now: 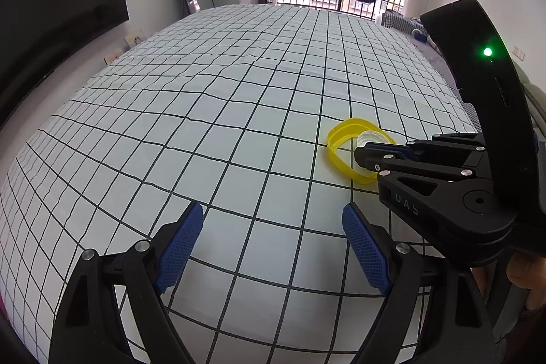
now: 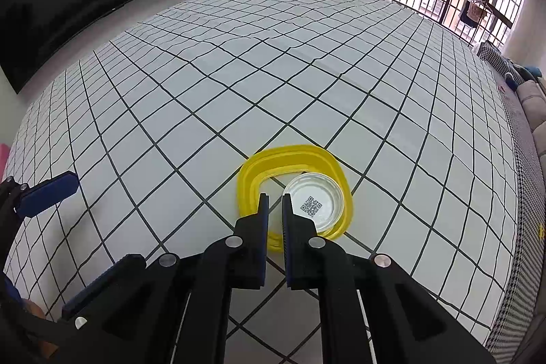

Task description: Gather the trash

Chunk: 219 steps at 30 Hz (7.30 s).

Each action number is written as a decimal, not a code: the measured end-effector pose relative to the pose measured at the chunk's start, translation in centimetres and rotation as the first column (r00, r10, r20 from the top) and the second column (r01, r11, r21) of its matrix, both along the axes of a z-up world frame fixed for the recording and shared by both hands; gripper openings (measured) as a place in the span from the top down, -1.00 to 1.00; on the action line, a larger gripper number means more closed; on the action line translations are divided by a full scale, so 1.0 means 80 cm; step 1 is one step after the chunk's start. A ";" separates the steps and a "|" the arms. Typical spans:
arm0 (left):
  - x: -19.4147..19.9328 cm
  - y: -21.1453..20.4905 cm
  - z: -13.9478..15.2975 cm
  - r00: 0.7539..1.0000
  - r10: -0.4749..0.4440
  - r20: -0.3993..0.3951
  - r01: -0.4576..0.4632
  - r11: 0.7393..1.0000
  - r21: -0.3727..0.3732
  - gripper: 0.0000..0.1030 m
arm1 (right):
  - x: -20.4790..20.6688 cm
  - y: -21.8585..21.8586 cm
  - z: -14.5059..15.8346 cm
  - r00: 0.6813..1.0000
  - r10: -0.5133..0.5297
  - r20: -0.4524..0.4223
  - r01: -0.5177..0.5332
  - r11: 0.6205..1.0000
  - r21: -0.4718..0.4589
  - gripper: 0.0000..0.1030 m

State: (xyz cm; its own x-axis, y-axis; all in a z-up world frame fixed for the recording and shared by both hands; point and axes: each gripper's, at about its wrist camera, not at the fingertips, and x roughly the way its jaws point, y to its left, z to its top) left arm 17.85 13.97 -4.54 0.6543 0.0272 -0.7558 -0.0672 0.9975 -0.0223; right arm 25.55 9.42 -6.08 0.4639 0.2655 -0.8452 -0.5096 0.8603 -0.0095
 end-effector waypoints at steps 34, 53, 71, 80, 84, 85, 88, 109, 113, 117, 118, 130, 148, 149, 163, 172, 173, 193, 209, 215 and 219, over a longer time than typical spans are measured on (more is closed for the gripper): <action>-0.001 -0.011 -0.009 1.000 -0.022 -0.019 0.022 0.999 -0.024 -0.59 | -0.075 -0.088 0.052 0.990 -0.139 0.006 0.135 0.971 0.198 0.95; 0.057 -0.080 -0.005 0.995 -0.071 -0.070 0.070 0.997 -0.014 -0.60 | -0.160 -0.182 0.029 0.960 -0.280 -0.023 0.277 0.933 0.230 0.95; 0.124 -0.113 -0.040 0.989 -0.079 -0.125 0.081 0.997 0.006 -0.44 | -0.187 -0.216 0.036 0.944 -0.328 -0.029 0.324 0.907 0.271 0.95; 0.057 -0.137 -0.003 0.988 -0.144 -0.062 0.144 0.990 -0.002 -0.41 | -0.202 -0.246 0.040 0.928 -0.372 -0.019 0.362 0.888 0.284 0.95; 0.012 -0.167 0.024 0.981 -0.194 -0.011 0.194 0.981 0.009 -0.42 | -0.222 -0.274 0.042 0.911 -0.413 -0.018 0.400 0.871 0.286 0.95; 0.000 -0.177 0.030 0.978 -0.207 -0.003 0.208 0.978 0.014 -0.42 | -0.228 -0.281 0.042 0.905 -0.424 -0.016 0.411 0.867 0.282 0.96; -0.033 -0.210 0.042 0.967 -0.254 0.019 0.254 0.967 0.013 -0.42 | -0.250 -0.308 0.040 0.888 -0.461 -0.012 0.446 0.853 0.269 0.95; -0.147 -0.433 0.002 0.849 -0.525 -0.058 0.525 0.851 -0.017 -0.46 | -0.353 -0.482 -0.010 0.749 -0.658 -0.071 0.655 0.722 0.222 0.95; -0.150 -0.443 -0.006 0.842 -0.535 -0.070 0.535 0.845 -0.013 -0.50 | -0.359 -0.501 -0.015 0.735 -0.674 -0.074 0.669 0.703 0.240 0.92; -0.155 -0.448 -0.010 0.840 -0.535 -0.084 0.536 0.844 -0.014 -0.52 | -0.366 -0.514 -0.014 0.716 -0.695 -0.060 0.685 0.684 0.251 0.47; -0.155 -0.447 -0.011 0.841 -0.535 -0.085 0.536 0.844 -0.013 -0.53 | -0.368 -0.516 -0.014 0.714 -0.698 -0.060 0.687 0.681 0.255 0.47; -0.167 -0.443 -0.004 0.850 -0.522 -0.065 0.524 0.852 0.000 -0.58 | -0.380 -0.513 -0.015 0.699 -0.713 -0.056 0.700 0.666 0.256 0.46; -0.178 -0.422 0.013 0.874 -0.485 -0.020 0.485 0.874 0.000 -0.73 | -0.394 -0.503 -0.005 0.688 -0.726 -0.021 0.706 0.662 0.250 0.01; -0.178 -0.422 0.013 0.874 -0.485 -0.019 0.485 0.874 0.001 -0.75 | -0.395 -0.503 -0.004 0.686 -0.727 -0.020 0.707 0.661 0.250 0.00; -0.182 -0.420 0.018 0.881 -0.474 -0.007 0.474 0.880 0.017 -0.86 | -0.397 -0.510 -0.003 0.652 -0.758 -0.003 0.739 0.635 0.226 -0.14; -0.181 -0.417 0.015 0.888 -0.460 -0.008 0.460 0.887 0.023 -0.87 | -0.398 -0.508 -0.002 0.644 -0.765 0.012 0.746 0.631 0.216 -0.19; -0.181 -0.416 0.015 0.888 -0.460 -0.008 0.460 0.888 0.025 -0.88 | -0.398 -0.508 -0.002 0.644 -0.765 0.012 0.745 0.631 0.216 -0.19; -0.177 -0.415 0.010 0.901 -0.433 -0.027 0.434 0.900 0.040 -0.88 | -0.398 -0.505 -0.002 0.646 -0.764 0.011 0.744 0.632 0.219 -0.21; -0.182 -0.423 0.010 0.893 -0.449 -0.031 0.450 0.891 0.055 -0.88 | -0.400 -0.504 -0.002 0.647 -0.763 0.014 0.743 0.633 0.218 -0.21; -0.182 -0.423 0.010 0.891 -0.453 -0.028 0.454 0.889 0.056 -0.88 | -0.400 -0.504 -0.001 0.647 -0.763 0.015 0.742 0.633 0.219 -0.21; -0.185 -0.421 0.011 0.890 -0.456 -0.024 0.456 0.888 0.060 -0.88 | -0.401 -0.504 0.000 0.648 -0.761 0.016 0.741 0.635 0.219 -0.21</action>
State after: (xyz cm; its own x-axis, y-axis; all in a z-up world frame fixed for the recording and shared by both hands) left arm 3.06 -19.70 -3.69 0.5989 -0.2255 -0.7684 0.3956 0.9176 0.0390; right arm -6.51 -30.90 -6.04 0.6466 -0.0751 -0.7591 0.3088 0.9357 0.1705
